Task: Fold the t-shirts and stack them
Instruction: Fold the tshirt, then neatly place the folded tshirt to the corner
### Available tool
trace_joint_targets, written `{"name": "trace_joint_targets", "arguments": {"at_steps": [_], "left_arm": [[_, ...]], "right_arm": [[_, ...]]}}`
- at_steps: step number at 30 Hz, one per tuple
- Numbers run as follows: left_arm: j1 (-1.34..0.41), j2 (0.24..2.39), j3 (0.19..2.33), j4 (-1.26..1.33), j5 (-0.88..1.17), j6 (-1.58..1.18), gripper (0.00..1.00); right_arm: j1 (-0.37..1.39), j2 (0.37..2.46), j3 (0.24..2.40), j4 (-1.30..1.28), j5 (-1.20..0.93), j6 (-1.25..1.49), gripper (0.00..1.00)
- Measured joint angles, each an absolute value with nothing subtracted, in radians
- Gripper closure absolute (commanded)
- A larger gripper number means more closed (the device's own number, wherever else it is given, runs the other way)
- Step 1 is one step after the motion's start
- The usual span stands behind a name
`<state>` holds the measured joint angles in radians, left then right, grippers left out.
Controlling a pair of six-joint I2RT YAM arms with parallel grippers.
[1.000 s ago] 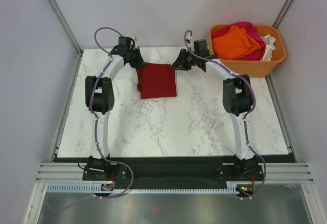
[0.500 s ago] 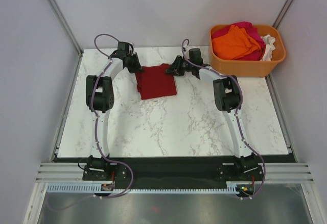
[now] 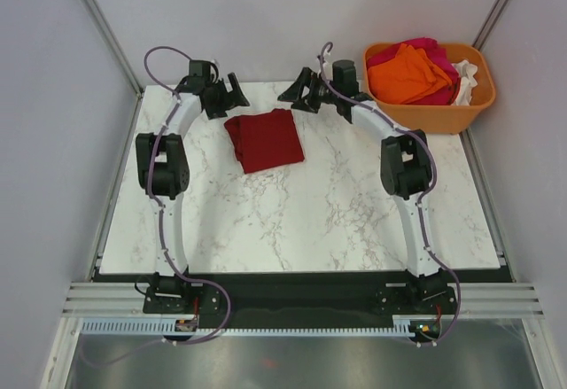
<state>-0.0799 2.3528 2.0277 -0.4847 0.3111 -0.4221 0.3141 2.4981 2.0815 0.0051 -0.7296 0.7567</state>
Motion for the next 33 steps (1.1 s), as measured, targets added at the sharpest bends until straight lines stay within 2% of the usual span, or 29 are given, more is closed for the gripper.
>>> {"name": "trace_joint_targets", "arguments": {"at_steps": [5,7,14,22,33], "left_arm": [[-0.067,2.265,2.026,-0.529,0.261,-0.408,0.03],[-0.067,2.195,1.948,-0.528,0.241,-0.405,0.07],[-0.073,2.054,1.654,-0.547,0.21,-0.405,0.07],[-0.131,2.067,1.531,-0.591,0.206,-0.405,0.07],[-0.152,2.067,1.509,-0.57,0.211,-0.406,0.07]], "right_arm": [[0.315,2.25,1.968,-0.001,-0.715,0.719,0.05],[0.315,2.137,1.89,-0.001,-0.697,0.691,0.05],[0.298,1.81,1.568,-0.017,-0.637,0.632,0.04],[0.284,1.756,1.34,-0.054,-0.602,0.604,0.04],[0.284,1.699,1.235,-0.065,-0.601,0.574,0.05]]}}
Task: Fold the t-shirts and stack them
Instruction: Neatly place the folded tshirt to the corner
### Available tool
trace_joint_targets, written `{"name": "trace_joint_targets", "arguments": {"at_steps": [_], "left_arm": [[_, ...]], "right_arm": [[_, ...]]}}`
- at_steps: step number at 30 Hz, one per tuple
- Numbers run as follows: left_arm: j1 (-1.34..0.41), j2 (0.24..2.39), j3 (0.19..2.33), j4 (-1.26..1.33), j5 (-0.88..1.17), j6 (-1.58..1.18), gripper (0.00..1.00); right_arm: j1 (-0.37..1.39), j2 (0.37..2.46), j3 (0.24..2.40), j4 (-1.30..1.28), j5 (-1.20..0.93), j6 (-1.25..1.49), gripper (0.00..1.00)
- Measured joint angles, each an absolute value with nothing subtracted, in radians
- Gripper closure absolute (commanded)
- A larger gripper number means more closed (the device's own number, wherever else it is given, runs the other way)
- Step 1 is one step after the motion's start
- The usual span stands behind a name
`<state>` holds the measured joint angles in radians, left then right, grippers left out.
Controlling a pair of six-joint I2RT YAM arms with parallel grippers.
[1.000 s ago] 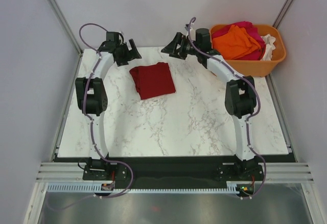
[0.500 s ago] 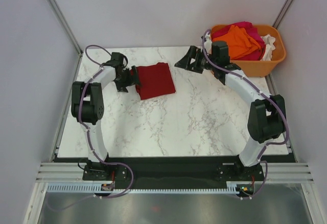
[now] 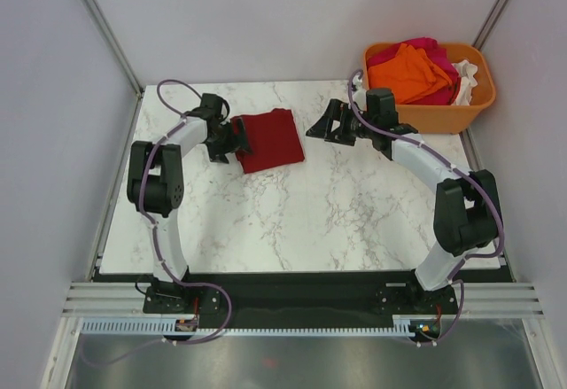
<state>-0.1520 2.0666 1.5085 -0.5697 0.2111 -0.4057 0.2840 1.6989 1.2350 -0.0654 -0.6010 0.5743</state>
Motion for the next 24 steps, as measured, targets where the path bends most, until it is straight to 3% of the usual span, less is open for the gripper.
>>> {"name": "trace_joint_targets", "arguments": {"at_steps": [6,7,14,24], "left_arm": [[-0.151,2.12,1.588,-0.58,0.212,-0.406,0.07],[-0.15,2.133,1.605,-0.577,0.212,-0.406,0.97],[-0.123,2.227,1.663,-0.421,0.372,-0.501,0.98],[-0.088,2.279,1.738,-0.391,0.409,-0.512,0.98]], "right_arm": [[0.284,1.698,1.221,-0.061,-0.601,0.561,0.05],[0.284,1.698,1.217,-0.061,-0.601,0.558,0.05],[0.284,1.698,1.198,-0.062,-0.601,0.541,0.05],[0.284,1.699,1.184,-0.061,-0.601,0.529,0.05]]}}
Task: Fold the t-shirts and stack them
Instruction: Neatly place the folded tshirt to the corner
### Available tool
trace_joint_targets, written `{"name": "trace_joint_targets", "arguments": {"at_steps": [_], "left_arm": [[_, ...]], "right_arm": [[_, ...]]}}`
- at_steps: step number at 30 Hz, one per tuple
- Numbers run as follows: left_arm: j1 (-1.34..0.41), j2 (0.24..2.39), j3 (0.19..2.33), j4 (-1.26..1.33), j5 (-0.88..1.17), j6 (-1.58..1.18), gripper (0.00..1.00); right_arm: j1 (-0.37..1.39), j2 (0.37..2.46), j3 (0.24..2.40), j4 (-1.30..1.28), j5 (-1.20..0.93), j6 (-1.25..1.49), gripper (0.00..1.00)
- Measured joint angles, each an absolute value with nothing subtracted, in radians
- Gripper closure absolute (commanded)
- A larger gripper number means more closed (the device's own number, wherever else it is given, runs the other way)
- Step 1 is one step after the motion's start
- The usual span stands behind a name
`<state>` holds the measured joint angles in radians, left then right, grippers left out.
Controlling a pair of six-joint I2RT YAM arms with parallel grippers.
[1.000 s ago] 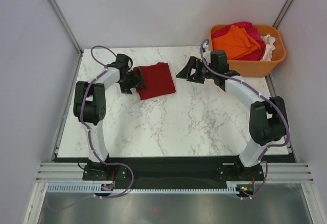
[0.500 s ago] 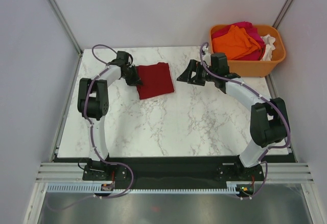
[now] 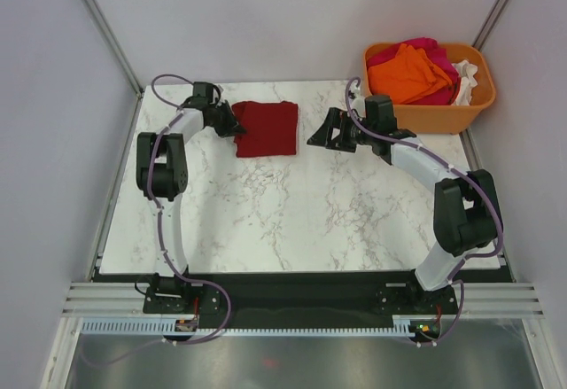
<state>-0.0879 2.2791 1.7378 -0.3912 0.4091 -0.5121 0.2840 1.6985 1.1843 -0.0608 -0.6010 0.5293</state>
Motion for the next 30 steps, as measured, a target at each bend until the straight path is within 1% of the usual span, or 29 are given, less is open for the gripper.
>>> {"name": "trace_joint_targets", "arguments": {"at_steps": [3,9,15,16,18,19,20,21,22,23,30], "left_arm": [[-0.043,2.332,1.831,-0.405,0.435,-0.501,0.98],[0.117,2.463,2.116,-0.516,0.464,-0.379,0.98],[0.287,2.494,2.276,-0.614,0.414,-0.268,0.98],[0.318,2.494,2.297,-0.627,0.395,-0.25,0.96],[0.368,2.494,2.328,-0.641,0.372,-0.233,0.82],[0.39,2.494,2.346,-0.652,0.361,-0.223,0.79],[0.408,2.5,2.37,-0.665,0.348,-0.216,0.72],[0.423,2.506,2.395,-0.671,0.338,-0.207,0.46],[0.432,2.51,2.413,-0.673,0.33,-0.194,0.33],[0.441,2.513,2.432,-0.676,0.319,-0.189,0.01],[0.436,2.51,2.466,-0.673,0.276,-0.184,0.0]], "right_arm": [[0.284,1.698,1.172,-0.061,-0.604,0.527,0.05],[0.284,1.691,1.131,-0.06,-0.609,0.527,0.05],[0.287,1.676,1.103,-0.059,-0.617,0.529,0.05],[0.289,1.676,1.103,-0.058,-0.619,0.53,0.05],[0.293,1.676,1.102,-0.05,-0.625,0.535,0.05],[0.295,1.676,1.102,-0.043,-0.628,0.535,0.05],[0.298,1.676,1.102,-0.036,-0.63,0.537,0.05],[0.302,1.676,1.101,-0.028,-0.632,0.538,0.05],[0.305,1.676,1.1,-0.02,-0.633,0.539,0.05],[0.307,1.676,1.099,-0.014,-0.633,0.542,0.05],[0.318,1.691,1.093,0.022,-0.65,0.562,0.05]]}}
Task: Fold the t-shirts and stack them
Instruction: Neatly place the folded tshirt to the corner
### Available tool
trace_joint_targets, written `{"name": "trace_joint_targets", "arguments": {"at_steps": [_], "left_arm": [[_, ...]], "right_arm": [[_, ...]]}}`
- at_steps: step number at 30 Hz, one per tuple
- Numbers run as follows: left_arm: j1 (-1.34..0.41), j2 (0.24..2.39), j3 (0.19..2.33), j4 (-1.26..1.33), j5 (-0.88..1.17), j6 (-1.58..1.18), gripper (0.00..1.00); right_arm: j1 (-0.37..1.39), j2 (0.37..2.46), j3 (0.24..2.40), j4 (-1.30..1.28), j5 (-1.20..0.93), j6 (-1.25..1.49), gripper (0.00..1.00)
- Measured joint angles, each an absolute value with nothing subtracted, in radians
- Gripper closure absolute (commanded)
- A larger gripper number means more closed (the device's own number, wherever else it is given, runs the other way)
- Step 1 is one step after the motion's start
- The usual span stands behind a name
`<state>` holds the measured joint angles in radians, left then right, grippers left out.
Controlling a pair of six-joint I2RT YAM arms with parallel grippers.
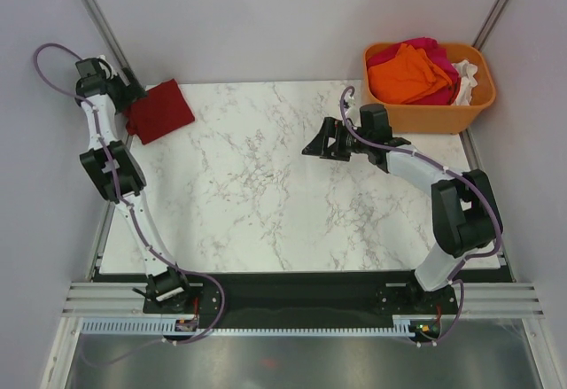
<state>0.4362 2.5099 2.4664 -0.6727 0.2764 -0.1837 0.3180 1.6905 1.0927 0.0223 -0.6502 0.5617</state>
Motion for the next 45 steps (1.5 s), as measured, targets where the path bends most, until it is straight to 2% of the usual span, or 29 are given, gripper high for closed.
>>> {"name": "trace_joint_targets", "arguments": {"at_steps": [2,4,12,19,24,31,38,45], "left_arm": [[0.43,2.494,2.444,-0.671,0.26,-0.188,0.01],[0.427,2.469,2.411,-0.673,0.258,-0.197,0.06],[0.368,2.391,2.333,-0.634,0.323,-0.25,0.1],[0.207,2.423,2.333,-0.509,0.443,-0.336,0.06],[0.12,2.512,2.333,-0.41,0.452,-0.44,0.11],[0.15,2.546,2.173,-0.373,0.38,-0.523,0.14],[0.183,2.468,2.054,-0.342,0.321,-0.517,0.17],[0.212,2.358,1.905,-0.369,0.271,-0.455,0.16]], "right_arm": [[0.318,1.693,1.093,0.025,-0.653,0.564,0.05],[0.318,1.693,1.093,0.03,-0.654,0.565,0.05],[0.318,1.693,1.093,0.037,-0.654,0.564,0.05],[0.318,1.693,1.093,0.027,-0.653,0.56,0.05],[0.318,1.69,1.093,0.011,-0.646,0.546,0.05],[0.318,1.683,1.093,-0.009,-0.636,0.534,0.05],[0.318,1.68,1.093,-0.016,-0.635,0.534,0.05],[0.318,1.658,1.093,-0.016,-0.635,0.534,0.05]]}}
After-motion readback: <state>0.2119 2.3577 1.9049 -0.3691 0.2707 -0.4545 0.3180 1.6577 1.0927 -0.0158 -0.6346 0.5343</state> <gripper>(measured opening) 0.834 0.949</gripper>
